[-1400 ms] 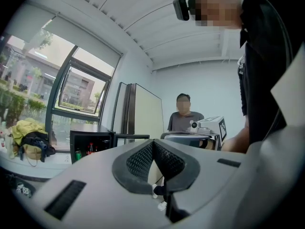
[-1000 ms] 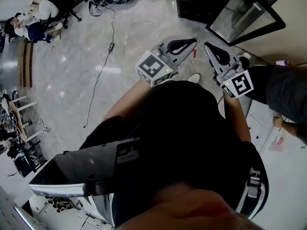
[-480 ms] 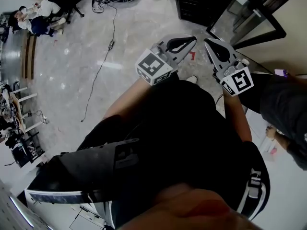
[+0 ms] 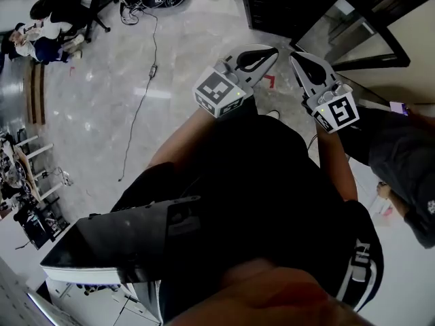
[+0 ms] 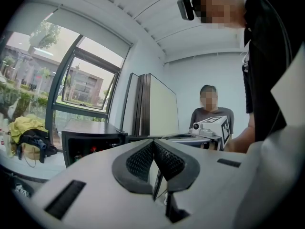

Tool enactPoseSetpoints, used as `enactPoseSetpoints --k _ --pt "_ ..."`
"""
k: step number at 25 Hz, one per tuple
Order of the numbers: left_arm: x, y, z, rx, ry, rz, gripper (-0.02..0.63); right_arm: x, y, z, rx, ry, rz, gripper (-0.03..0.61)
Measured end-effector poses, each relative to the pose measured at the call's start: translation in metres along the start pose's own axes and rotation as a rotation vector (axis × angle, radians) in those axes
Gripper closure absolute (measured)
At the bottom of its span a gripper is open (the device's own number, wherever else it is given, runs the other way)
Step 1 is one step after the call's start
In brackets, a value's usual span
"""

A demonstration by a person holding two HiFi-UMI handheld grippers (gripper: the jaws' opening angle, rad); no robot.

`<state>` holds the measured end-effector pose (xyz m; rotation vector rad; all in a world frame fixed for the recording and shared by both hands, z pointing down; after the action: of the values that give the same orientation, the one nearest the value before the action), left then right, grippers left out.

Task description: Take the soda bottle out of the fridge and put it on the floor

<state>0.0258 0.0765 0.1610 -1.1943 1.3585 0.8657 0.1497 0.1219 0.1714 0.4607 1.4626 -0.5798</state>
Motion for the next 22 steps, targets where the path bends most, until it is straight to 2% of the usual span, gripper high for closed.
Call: enactPoseSetpoints --k 8,11,17,22 --pt "-0.010 -0.034 -0.117 -0.024 0.020 -0.016 0.609 -0.023 -0.077 0.075 -0.122 -0.023 -0.024 0.565" --pt "-0.017 -0.052 -0.155 -0.061 0.017 -0.011 0.608 -0.036 -0.102 0.103 -0.164 -0.018 -0.054 0.565" --pt "-0.031 -0.099 -0.205 -0.091 0.009 -0.034 0.607 -0.061 -0.136 0.166 -0.238 -0.029 -0.093 0.565" --pt "-0.056 -0.129 -0.236 -0.050 0.023 -0.047 0.607 -0.096 -0.161 0.219 -0.283 -0.025 -0.120 0.563"
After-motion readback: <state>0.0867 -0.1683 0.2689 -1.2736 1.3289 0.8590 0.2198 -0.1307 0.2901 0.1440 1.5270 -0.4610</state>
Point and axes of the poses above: the fingertips, and each gripper's own axes: y backward along the fingers, z to its right, x out of its top, the point moved 6 cm from there along y, backward along the fingers, and after that the axes turned 2 degrees about -z, right-handed, at the moved point
